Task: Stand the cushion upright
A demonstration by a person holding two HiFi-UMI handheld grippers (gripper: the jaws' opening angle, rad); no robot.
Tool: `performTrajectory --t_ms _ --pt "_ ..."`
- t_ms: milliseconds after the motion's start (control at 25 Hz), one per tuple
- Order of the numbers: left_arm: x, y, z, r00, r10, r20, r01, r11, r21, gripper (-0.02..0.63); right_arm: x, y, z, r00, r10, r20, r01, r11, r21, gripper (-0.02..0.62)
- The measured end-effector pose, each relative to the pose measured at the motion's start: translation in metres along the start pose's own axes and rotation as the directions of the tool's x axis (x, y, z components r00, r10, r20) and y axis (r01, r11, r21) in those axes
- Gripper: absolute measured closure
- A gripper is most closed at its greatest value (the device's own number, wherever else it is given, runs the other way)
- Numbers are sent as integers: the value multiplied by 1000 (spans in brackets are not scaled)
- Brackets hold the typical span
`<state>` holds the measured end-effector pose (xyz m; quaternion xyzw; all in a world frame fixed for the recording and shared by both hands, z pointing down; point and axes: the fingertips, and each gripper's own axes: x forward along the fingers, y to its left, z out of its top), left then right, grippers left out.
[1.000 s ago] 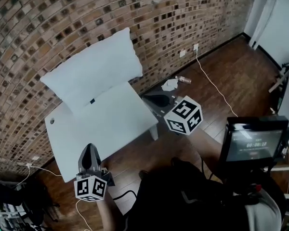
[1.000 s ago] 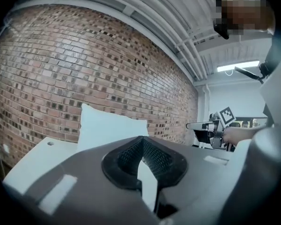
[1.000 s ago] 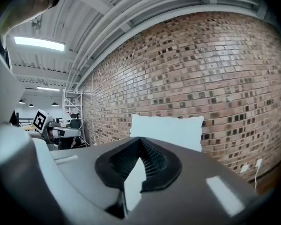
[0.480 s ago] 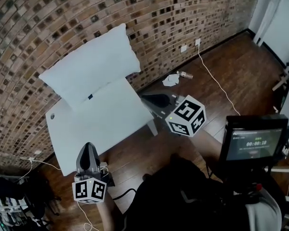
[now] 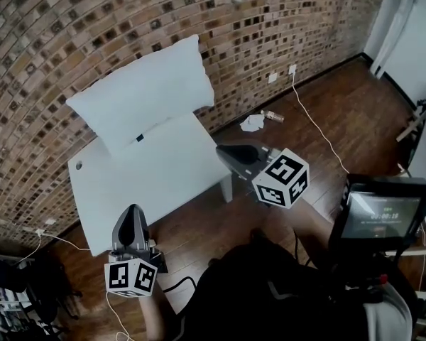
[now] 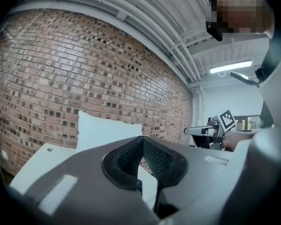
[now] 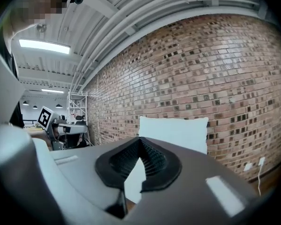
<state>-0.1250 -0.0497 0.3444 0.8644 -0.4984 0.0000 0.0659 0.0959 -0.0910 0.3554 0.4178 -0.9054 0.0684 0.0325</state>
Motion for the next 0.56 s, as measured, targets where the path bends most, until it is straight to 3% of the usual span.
performTrajectory --t_ms 560 --pt "-3 7 1 1000 1 10 -1 1000 -23 600 8 8 11 1000 3 -5 -3 999 -33 589"
